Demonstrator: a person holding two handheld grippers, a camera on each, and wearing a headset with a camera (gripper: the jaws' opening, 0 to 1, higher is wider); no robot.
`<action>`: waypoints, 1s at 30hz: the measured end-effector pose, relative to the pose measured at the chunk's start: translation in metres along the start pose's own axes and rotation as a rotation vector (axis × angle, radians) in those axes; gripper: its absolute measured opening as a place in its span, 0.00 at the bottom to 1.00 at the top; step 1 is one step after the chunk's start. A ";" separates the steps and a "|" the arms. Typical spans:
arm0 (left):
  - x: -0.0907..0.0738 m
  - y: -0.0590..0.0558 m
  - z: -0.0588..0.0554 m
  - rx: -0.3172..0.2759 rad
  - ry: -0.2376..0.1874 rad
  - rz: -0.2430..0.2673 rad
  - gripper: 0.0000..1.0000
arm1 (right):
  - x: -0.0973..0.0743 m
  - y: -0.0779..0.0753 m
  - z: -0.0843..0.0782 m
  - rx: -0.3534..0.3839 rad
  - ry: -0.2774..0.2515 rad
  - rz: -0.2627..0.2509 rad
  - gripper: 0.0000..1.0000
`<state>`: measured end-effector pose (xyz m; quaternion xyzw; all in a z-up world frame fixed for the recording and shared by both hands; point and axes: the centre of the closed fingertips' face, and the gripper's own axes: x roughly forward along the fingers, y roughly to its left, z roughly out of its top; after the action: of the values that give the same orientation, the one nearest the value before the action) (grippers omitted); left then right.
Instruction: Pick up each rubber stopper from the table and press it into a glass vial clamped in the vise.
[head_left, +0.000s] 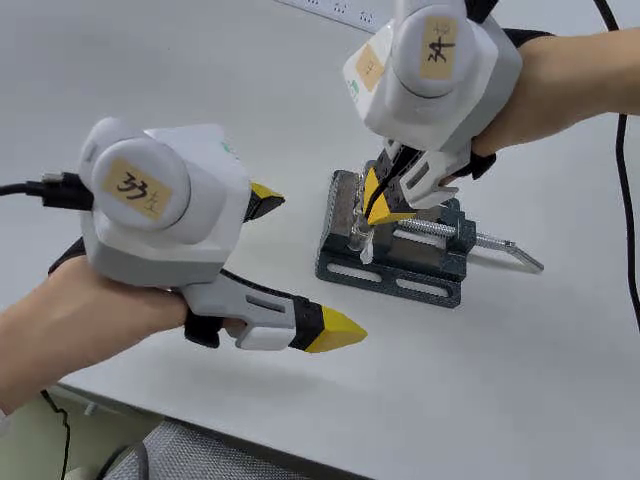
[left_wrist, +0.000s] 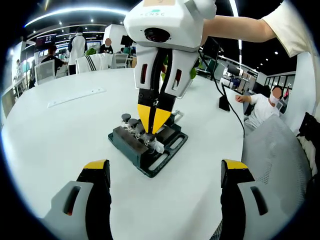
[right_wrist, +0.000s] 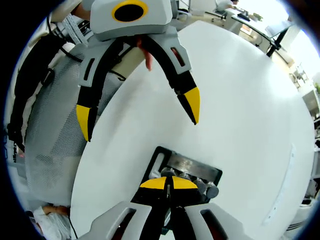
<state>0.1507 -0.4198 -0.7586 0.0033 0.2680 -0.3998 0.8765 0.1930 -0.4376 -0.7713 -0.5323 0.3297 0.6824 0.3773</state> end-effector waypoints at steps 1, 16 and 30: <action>0.000 0.000 0.000 0.000 0.000 0.001 0.91 | 0.000 0.000 0.000 0.001 0.001 -0.001 0.00; 0.001 0.004 0.000 0.001 -0.001 0.007 0.91 | 0.002 0.001 0.000 0.008 0.068 -0.014 0.00; -0.002 0.006 0.001 0.004 0.001 0.012 0.91 | -0.002 0.002 0.001 0.069 0.032 0.001 0.00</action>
<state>0.1541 -0.4150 -0.7582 0.0072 0.2677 -0.3951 0.8787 0.1906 -0.4380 -0.7690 -0.5294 0.3592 0.6623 0.3898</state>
